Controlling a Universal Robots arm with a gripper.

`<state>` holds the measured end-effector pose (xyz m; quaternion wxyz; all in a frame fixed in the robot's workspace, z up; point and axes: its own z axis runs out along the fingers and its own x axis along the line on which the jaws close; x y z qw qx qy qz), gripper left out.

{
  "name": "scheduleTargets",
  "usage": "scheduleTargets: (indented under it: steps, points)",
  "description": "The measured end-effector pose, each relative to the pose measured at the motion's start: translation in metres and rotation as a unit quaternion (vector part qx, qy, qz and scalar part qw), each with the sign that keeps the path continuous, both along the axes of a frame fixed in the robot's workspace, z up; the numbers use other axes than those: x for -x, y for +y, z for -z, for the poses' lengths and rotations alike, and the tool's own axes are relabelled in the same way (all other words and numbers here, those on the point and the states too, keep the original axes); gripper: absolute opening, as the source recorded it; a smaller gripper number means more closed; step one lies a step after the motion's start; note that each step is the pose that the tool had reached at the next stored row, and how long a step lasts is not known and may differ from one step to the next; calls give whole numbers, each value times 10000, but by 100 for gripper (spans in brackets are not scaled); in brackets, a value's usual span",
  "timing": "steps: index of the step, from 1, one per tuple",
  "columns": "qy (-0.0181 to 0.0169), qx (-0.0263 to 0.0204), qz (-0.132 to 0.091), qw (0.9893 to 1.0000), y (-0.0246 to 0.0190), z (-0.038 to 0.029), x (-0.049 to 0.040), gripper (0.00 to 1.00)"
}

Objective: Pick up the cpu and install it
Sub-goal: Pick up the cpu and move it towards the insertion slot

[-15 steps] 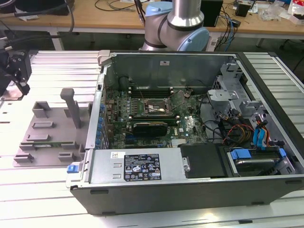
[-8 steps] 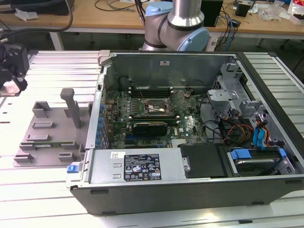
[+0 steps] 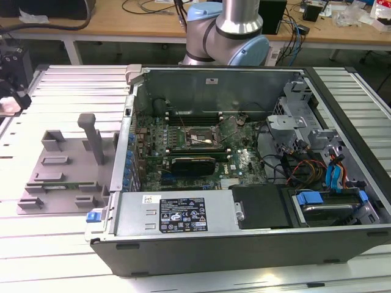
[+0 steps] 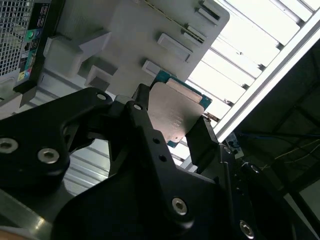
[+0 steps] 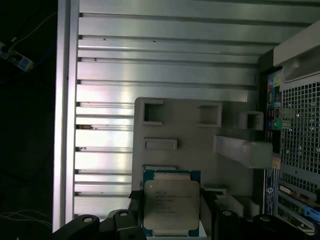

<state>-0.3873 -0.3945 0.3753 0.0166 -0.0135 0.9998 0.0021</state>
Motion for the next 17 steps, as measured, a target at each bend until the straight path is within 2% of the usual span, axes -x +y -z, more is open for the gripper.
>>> scheduleTargets:
  steps: [4, 10, 17]
  points:
    - [0, 0, 0, 10000, 0, -139, 0, 55]
    - [1, 0, -1, 10000, -1, -143, -26, 55]
    - [0, 0, 0, 10000, 0, -142, -259, 55]
